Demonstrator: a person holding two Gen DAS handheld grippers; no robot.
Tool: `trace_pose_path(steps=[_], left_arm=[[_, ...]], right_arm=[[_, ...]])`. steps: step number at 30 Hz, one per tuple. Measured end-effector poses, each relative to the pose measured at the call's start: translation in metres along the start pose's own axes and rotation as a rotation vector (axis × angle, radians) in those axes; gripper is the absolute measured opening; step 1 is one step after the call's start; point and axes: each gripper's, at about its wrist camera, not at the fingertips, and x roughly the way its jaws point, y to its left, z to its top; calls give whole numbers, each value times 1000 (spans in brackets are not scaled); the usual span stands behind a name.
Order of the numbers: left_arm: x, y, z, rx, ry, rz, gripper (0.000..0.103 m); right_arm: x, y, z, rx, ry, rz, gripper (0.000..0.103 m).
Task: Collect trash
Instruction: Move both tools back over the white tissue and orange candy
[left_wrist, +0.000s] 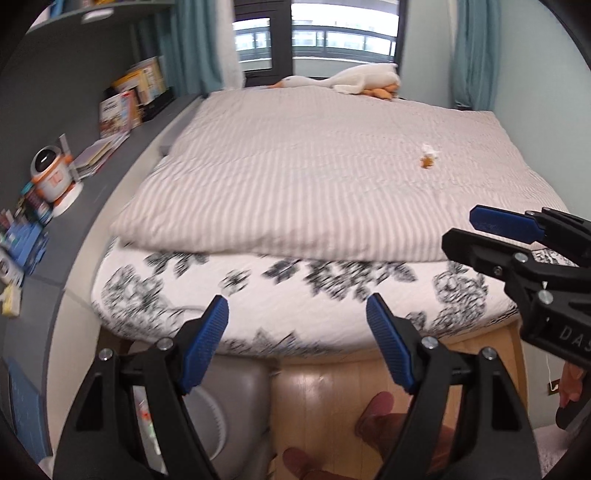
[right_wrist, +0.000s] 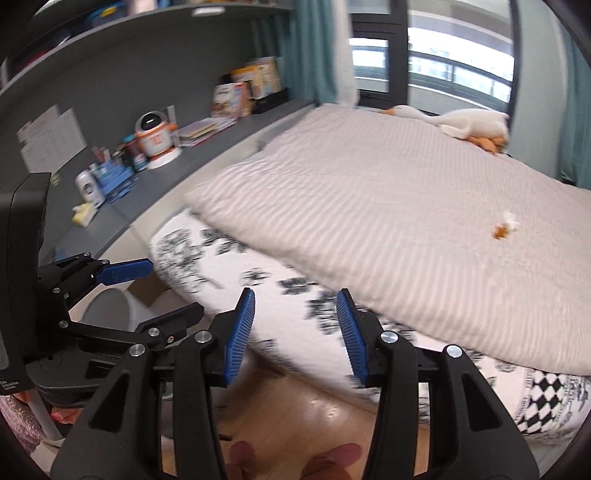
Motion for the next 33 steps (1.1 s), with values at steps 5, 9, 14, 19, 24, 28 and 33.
trace_pose_path(steps=[5, 9, 14, 19, 24, 28, 33], left_arm=[[34, -79, 51, 44, -17, -68, 77], [59, -134, 82, 89, -18, -106, 77], [92, -185, 115, 159, -1, -152, 77], [135, -225, 153, 216, 17, -188, 77], [193, -253, 198, 250, 35, -222, 77], [250, -277, 238, 248, 46, -240, 77], [334, -299, 281, 234, 93, -263, 77]], right_arm=[[-13, -100, 7, 60, -7, -92, 44], [-22, -175, 5, 117, -14, -181, 48], [-25, -253, 2, 233, -15, -251, 48], [-17, -313, 9, 296, -9, -316, 52], [15, -376, 28, 340, 18, -353, 52], [61, -432, 54, 380, 37, -360, 52], [125, -493, 80, 419, 63, -379, 52]])
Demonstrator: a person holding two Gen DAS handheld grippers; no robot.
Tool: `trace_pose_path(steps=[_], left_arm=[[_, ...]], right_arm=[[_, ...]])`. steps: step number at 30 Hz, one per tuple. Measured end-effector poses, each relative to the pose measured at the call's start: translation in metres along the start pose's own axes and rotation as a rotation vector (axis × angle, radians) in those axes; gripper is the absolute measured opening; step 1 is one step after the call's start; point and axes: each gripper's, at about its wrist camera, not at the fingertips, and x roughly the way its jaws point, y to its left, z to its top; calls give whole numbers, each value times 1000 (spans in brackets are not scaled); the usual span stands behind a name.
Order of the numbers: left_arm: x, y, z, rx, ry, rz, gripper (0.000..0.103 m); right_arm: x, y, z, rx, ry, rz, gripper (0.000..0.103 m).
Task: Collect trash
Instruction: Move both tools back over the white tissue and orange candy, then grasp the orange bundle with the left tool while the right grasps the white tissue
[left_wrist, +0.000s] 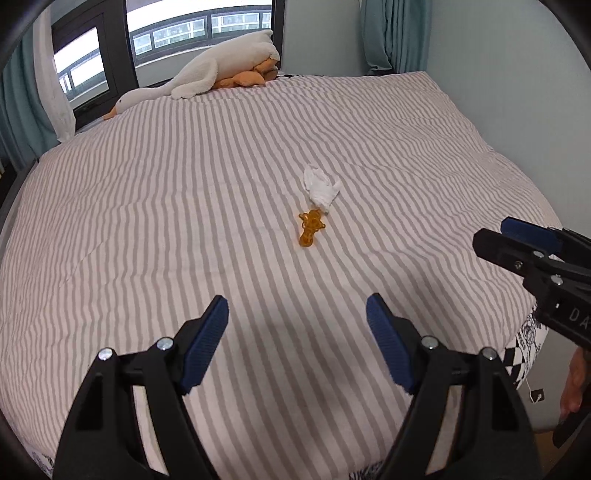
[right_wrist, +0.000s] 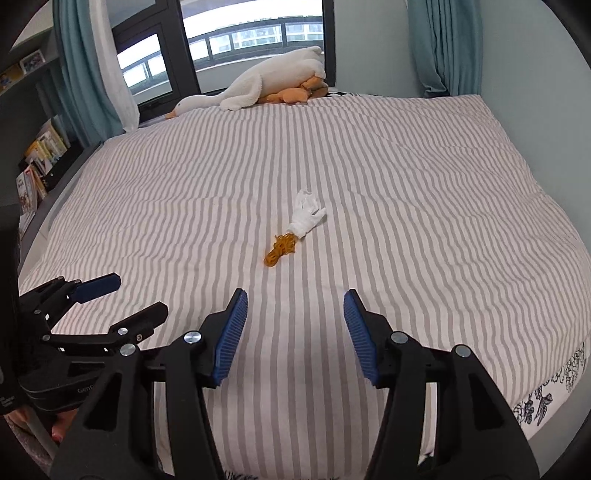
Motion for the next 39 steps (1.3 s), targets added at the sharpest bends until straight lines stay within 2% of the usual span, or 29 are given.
trace_pose_path(steps=[8, 17, 20, 21, 23, 26, 27, 33, 38, 39], left_arm=[[102, 8, 48, 63, 52, -9, 77], [174, -3, 66, 90, 98, -38, 77], [194, -8, 70, 96, 104, -38, 77], [201, -9, 71, 99, 103, -36, 75], [213, -13, 71, 112, 113, -32, 63], [232, -17, 68, 123, 150, -42, 33], [235, -19, 67, 131, 156, -47, 19], [228, -21, 62, 149, 119, -21, 17], [217, 5, 59, 106, 107, 6, 17], [216, 12, 60, 97, 108, 7, 17]], right_arm=[[112, -25, 36, 35, 61, -2, 53], [207, -49, 66, 14, 92, 45, 53], [226, -55, 73, -3, 98, 59, 53], [232, -57, 75, -7, 100, 64, 53], [241, -60, 77, -10, 104, 74, 53], [253, -63, 79, -23, 113, 86, 53], [256, -63, 78, -28, 117, 91, 53], [272, -57, 80, -38, 129, 116, 54], [286, -44, 80, -39, 146, 138, 54], [288, -41, 79, -45, 154, 143, 49]])
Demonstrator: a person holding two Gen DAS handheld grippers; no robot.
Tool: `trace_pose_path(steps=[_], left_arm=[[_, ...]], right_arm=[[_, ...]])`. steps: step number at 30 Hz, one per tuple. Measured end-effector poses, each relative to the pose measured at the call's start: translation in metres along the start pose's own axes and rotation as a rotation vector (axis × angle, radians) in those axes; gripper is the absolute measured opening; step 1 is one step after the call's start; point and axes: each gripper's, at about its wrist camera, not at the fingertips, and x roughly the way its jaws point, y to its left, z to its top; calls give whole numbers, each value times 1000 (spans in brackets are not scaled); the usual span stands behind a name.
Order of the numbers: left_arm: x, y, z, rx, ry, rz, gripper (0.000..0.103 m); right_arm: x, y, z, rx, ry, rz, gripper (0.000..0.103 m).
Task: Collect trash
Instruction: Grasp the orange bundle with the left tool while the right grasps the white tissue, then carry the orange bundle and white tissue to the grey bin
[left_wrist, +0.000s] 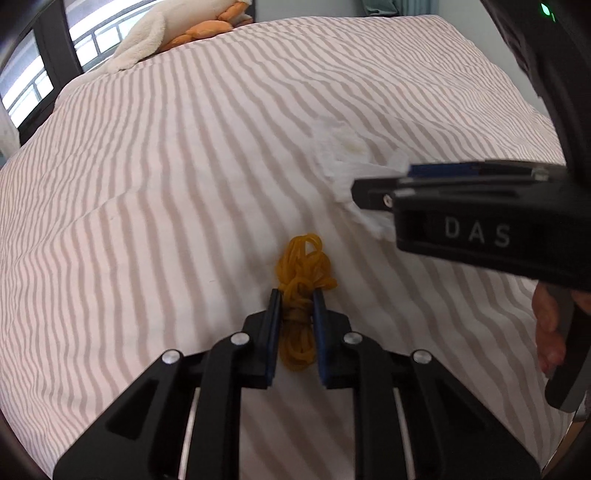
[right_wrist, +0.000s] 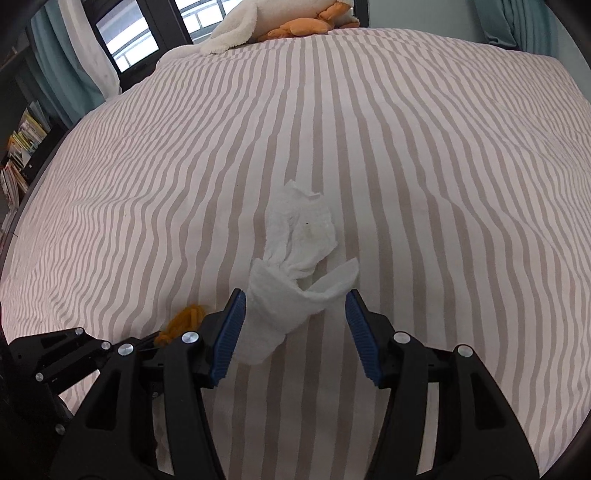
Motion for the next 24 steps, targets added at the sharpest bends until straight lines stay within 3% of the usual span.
trace_pose_path(steps=[1, 2, 4, 15, 24], left_arm=[[-1, 5, -1, -6, -1, 4, 17], [-3, 8, -1, -8, -3, 13, 17], [-7, 14, -2, -9, -5, 22, 17], [-51, 35, -7, -65, -45, 33, 17], [-120, 42, -28, -108, -89, 19, 17]], right_arm=[[2, 3, 0, -9, 6, 5, 30], [5, 6, 0, -19, 16, 14, 22], [6, 11, 1, -29, 13, 4, 17], [-51, 34, 0, -40, -42, -7, 15], [-141, 74, -30, -40, -91, -9, 15]])
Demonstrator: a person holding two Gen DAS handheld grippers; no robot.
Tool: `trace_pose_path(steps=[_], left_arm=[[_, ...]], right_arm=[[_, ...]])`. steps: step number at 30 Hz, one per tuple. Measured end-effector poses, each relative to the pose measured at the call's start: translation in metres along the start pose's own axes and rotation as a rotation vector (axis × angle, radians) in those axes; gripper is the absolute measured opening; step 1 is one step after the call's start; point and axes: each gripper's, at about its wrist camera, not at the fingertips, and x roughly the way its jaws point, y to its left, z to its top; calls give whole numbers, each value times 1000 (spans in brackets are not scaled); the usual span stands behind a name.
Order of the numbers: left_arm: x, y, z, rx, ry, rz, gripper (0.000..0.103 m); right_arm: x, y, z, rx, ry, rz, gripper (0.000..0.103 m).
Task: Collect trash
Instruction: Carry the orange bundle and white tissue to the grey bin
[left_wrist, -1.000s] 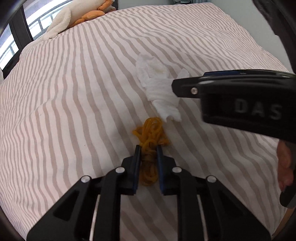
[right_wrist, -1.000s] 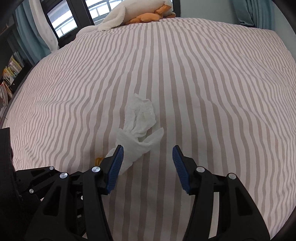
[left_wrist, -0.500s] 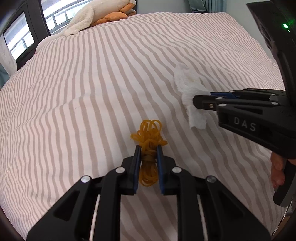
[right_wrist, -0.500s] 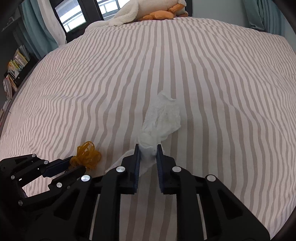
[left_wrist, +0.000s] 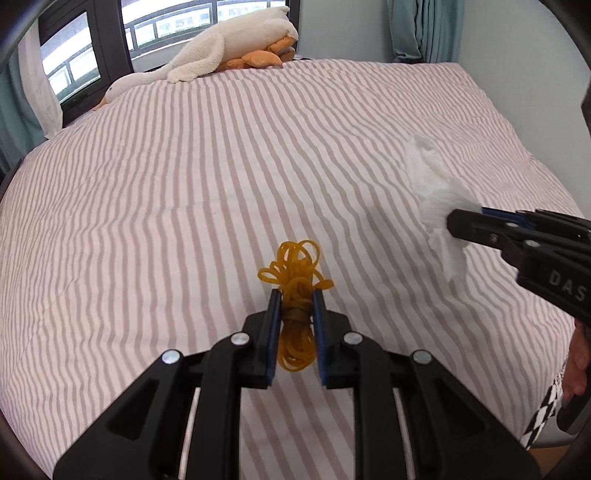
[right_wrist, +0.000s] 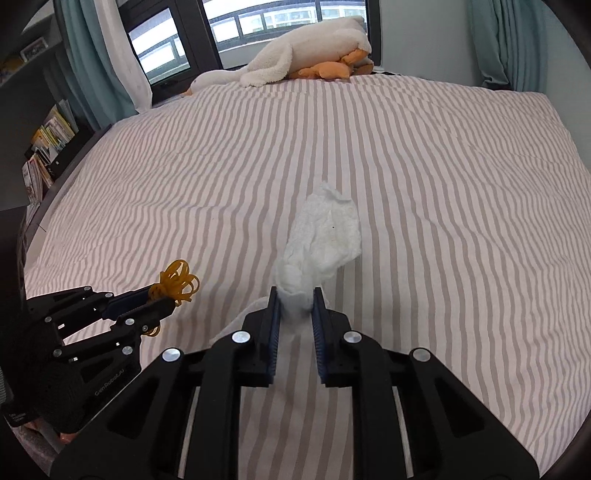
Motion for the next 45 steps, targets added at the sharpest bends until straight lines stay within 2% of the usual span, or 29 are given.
trace_pose_path(steps=[7, 13, 23, 30, 34, 39, 45], left_arm=[[-70, 8, -37, -35, -26, -1, 17], [-129, 6, -84, -48, -43, 42, 17], [-234, -18, -198, -106, -86, 113, 17], [-326, -34, -297, -167, -106, 173, 17], [-372, -19, -350, -264, -97, 218, 17], [-424, 21, -413, -397, -93, 323, 17], [-486, 85, -492, -568, -102, 450, 17]], right_arm=[[-82, 48, -34, -34, -37, 4, 15], [-147, 80, -85, -83, -48, 21, 15], [-243, 119, -185, -154, -95, 100, 15], [-320, 174, -271, -227, -141, 195, 15], [-339, 215, -298, -294, -118, 268, 15], [-350, 284, -318, -402, -97, 375, 15], [-358, 391, -346, -559, -74, 496, 15]])
